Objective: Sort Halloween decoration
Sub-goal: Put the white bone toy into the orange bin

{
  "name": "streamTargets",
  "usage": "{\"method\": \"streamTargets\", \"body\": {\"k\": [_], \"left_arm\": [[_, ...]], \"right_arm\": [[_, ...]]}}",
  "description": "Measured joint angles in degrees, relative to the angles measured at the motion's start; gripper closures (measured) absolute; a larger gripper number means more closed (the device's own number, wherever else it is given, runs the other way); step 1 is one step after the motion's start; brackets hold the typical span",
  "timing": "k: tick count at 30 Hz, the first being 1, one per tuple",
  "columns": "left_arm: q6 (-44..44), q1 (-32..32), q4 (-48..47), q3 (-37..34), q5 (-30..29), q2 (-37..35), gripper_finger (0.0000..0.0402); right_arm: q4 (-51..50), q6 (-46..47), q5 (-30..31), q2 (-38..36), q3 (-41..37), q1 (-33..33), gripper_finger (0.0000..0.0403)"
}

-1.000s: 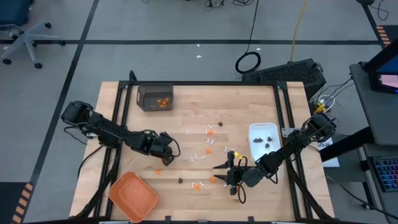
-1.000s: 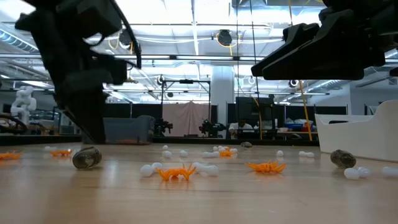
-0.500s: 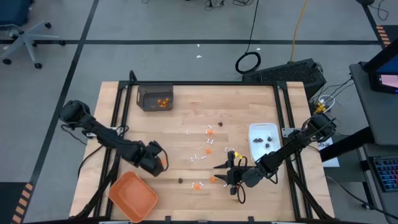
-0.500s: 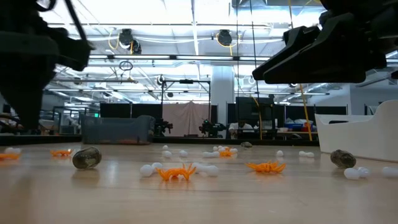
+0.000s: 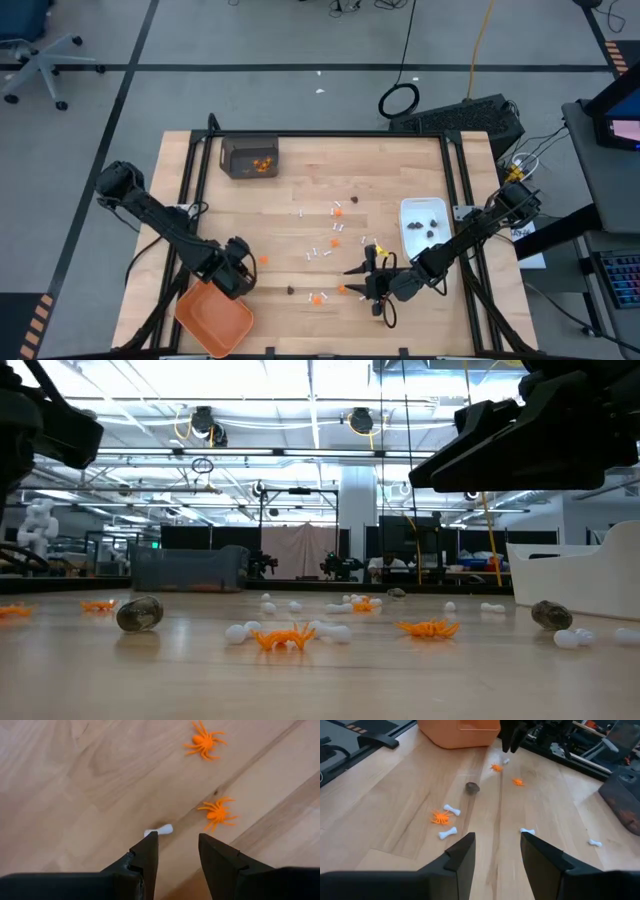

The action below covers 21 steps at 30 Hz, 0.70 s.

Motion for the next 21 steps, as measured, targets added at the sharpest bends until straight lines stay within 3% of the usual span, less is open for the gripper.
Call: {"method": "streamTargets", "body": {"k": [21], "left_arm": [[-0.4,-0.33,1.73,-0.01,2.0,6.36,0.0263]], "right_arm": [[0.06,-0.02,0.02,0.0,0.0,0.0,0.0261]]}}
